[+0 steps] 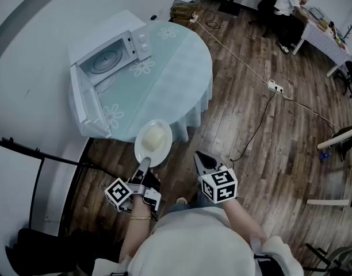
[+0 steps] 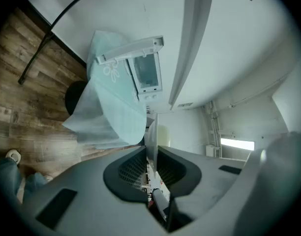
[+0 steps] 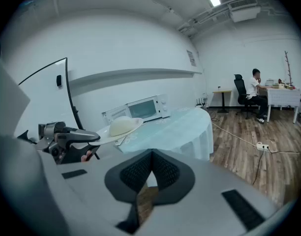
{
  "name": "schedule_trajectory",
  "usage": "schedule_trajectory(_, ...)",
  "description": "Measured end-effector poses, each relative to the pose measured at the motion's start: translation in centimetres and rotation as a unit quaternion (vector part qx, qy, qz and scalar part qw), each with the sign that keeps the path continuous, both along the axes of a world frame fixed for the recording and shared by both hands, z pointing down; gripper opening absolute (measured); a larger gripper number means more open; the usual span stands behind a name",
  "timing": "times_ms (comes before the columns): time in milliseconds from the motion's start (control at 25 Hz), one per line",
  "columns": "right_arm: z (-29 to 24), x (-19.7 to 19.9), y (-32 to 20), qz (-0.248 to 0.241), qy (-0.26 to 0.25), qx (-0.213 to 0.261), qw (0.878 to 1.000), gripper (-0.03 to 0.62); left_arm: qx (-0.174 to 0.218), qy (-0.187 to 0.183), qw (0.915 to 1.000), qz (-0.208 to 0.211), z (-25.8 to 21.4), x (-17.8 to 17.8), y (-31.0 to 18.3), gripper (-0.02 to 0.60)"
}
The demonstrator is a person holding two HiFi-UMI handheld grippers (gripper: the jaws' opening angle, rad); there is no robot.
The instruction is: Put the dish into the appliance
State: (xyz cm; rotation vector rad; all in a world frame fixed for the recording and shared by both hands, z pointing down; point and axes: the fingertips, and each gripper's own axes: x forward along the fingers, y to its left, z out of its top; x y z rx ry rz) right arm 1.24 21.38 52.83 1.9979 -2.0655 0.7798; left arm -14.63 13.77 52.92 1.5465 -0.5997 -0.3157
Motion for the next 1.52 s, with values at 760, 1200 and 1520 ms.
schedule_trajectory(760, -3.4, -7.1, 5.1, -0.063, 0.039, 0.032, 0.997, 0.005, 0.021, 0.031, 0.9985, -0.04, -2.6, -5.7, 6.1, 0.054)
schedule_trajectory(1200, -3.3, -9.3, 3.3, -0.054, 0.025, 0.04, 0.997, 0.005, 0.026, 0.031, 0.9987, -0.032, -2.4, -7.7, 3.9, 0.054)
schedule_trajectory(1520, -3.5, -10.4, 2.2, -0.047, 0.022, 0.04, 0.998, 0.005, 0.034, 0.027, 0.9988, -0.021, -2.6, -8.2, 2.4, 0.054)
